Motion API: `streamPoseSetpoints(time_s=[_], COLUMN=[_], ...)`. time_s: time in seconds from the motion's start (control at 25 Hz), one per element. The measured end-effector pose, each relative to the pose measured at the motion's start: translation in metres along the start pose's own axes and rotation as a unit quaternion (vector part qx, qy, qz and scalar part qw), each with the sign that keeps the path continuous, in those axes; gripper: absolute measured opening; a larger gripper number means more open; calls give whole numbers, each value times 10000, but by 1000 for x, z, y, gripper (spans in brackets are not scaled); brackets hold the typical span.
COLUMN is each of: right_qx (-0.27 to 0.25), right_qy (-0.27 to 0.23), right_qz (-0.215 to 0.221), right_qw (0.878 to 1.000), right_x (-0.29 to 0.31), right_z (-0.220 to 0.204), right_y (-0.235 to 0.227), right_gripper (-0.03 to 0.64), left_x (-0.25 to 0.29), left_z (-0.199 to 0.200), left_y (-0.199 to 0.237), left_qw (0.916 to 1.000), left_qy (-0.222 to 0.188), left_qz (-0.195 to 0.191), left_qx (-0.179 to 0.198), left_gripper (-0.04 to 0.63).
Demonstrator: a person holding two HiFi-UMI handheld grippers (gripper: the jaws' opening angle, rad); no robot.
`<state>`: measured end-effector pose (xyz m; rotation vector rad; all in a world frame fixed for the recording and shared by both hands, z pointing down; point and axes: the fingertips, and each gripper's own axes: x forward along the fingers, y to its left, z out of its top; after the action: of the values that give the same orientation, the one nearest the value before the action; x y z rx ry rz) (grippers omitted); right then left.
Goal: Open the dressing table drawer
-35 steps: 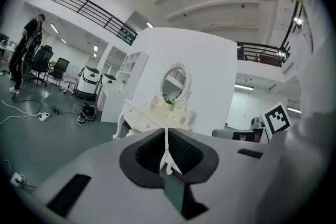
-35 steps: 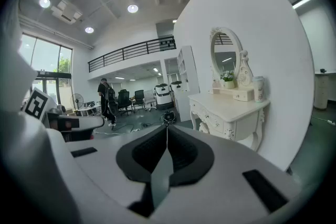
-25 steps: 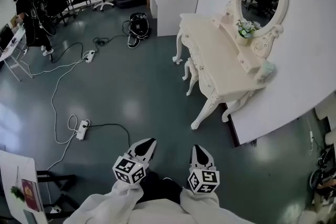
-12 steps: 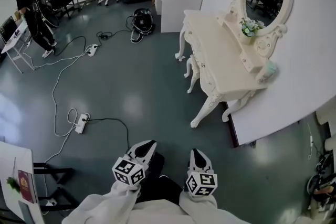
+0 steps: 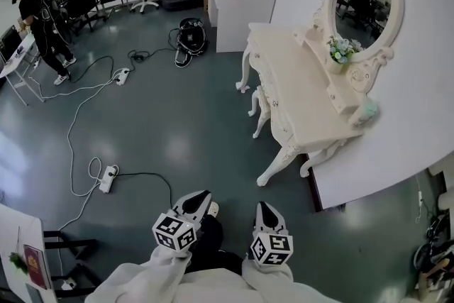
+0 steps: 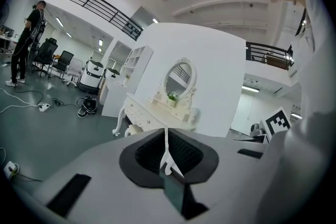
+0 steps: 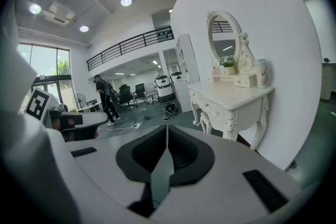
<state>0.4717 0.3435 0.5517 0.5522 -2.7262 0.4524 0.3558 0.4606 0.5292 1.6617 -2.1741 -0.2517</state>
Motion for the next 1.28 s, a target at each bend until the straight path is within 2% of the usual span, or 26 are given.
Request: streamPoseSetpoints(time_s=[0.16, 0.28, 0.76, 1.0, 1.12, 1.28], right_qx=[-94, -114, -192, -242, -274, -283], right_qy=[-154, -211, -90, -146, -194, -120], right_qz=[-11, -5, 53, 16, -60, -40], right_qw=[9998, 9997, 9998, 9996, 9994, 9995], right_x=[35, 60, 143, 175, 186, 194], right_z=[31, 48, 77, 90, 90, 85], right_y=[0, 3, 18, 22, 24, 34], right_gripper=[37, 37, 37, 37, 37, 37], left_x=[26, 39, 79, 98, 100, 98], left_z=[29, 44, 78, 94, 93, 90], left_y=[21, 42, 114, 138, 150, 164], left_qw=[9998, 9998, 9998, 9997, 9996, 9998], left_qy=[-96, -115, -142, -191, -159, -106], left_qz=[-42, 2, 114, 47, 48, 115], left_qx=[184, 180, 46, 130, 231, 134], left_gripper=[32, 32, 32, 32, 32, 32])
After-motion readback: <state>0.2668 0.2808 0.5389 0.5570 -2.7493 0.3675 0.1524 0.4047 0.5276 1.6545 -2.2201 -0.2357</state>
